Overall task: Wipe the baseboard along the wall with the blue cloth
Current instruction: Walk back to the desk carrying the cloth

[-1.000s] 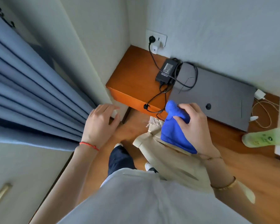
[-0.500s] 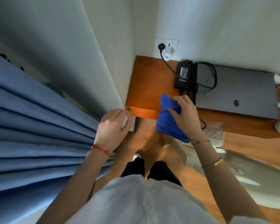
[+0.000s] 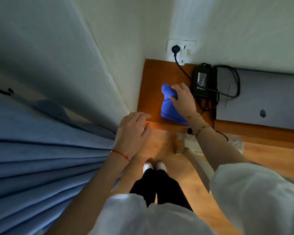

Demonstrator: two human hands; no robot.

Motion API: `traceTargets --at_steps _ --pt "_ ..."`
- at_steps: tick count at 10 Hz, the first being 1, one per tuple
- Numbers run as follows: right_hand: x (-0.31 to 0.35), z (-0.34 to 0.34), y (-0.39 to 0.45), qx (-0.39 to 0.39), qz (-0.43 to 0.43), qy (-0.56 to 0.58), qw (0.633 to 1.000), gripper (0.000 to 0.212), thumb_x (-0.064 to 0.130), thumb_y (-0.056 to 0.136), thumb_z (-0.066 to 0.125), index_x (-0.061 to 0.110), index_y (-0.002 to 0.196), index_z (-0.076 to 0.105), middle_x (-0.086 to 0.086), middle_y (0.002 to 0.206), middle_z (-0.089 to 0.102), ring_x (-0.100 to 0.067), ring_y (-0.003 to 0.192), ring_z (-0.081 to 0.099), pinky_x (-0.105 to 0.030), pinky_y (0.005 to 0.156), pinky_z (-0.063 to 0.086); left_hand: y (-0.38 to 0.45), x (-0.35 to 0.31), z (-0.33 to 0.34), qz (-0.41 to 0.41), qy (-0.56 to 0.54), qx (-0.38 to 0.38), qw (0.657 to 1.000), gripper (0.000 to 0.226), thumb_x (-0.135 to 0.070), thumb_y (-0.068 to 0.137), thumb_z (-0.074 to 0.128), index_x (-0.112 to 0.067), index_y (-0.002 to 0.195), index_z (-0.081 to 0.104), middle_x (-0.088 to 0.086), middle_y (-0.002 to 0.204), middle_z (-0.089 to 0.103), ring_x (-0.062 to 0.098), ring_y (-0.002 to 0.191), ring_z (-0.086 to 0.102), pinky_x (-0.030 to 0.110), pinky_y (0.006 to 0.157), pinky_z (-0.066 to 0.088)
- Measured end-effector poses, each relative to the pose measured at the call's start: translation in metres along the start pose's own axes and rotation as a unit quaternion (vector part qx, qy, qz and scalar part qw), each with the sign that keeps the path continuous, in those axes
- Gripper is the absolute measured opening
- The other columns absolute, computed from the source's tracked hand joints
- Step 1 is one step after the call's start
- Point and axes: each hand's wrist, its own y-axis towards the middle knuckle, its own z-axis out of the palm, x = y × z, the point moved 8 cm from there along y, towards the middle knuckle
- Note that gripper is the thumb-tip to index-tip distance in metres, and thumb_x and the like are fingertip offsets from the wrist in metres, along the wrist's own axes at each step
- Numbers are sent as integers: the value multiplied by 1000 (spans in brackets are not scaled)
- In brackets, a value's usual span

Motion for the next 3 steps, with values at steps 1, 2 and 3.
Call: traceTargets --at_steps 1,2,3 --pt "-7 14 13 11 7 -12 1000 29 13 91 64 6 118 57 -14 116 54 -32 106 52 -41 86 48 7 3 4 -12 0 3 1000 24 -17 92 69 -10 115 68 10 110 72 24 103 68 32 91 47" --pt "-11 23 24 28 13 -6 1000 32 17 93 63 6 122 56 -14 119 56 -32 109 52 -40 90 46 12 2 6 -6 1 -4 1000 23 -18 92 67 -11 115 68 8 110 71 21 102 68 30 91 47" --pt "-9 11 19 16 10 -6 1000 36 19 94 62 8 127 55 -12 122 57 -30 112 52 -39 96 46 18 3 5 -2 5 -20 1000 22 -18 93 67 -11 114 68 7 109 71 21 100 68 28 89 45"
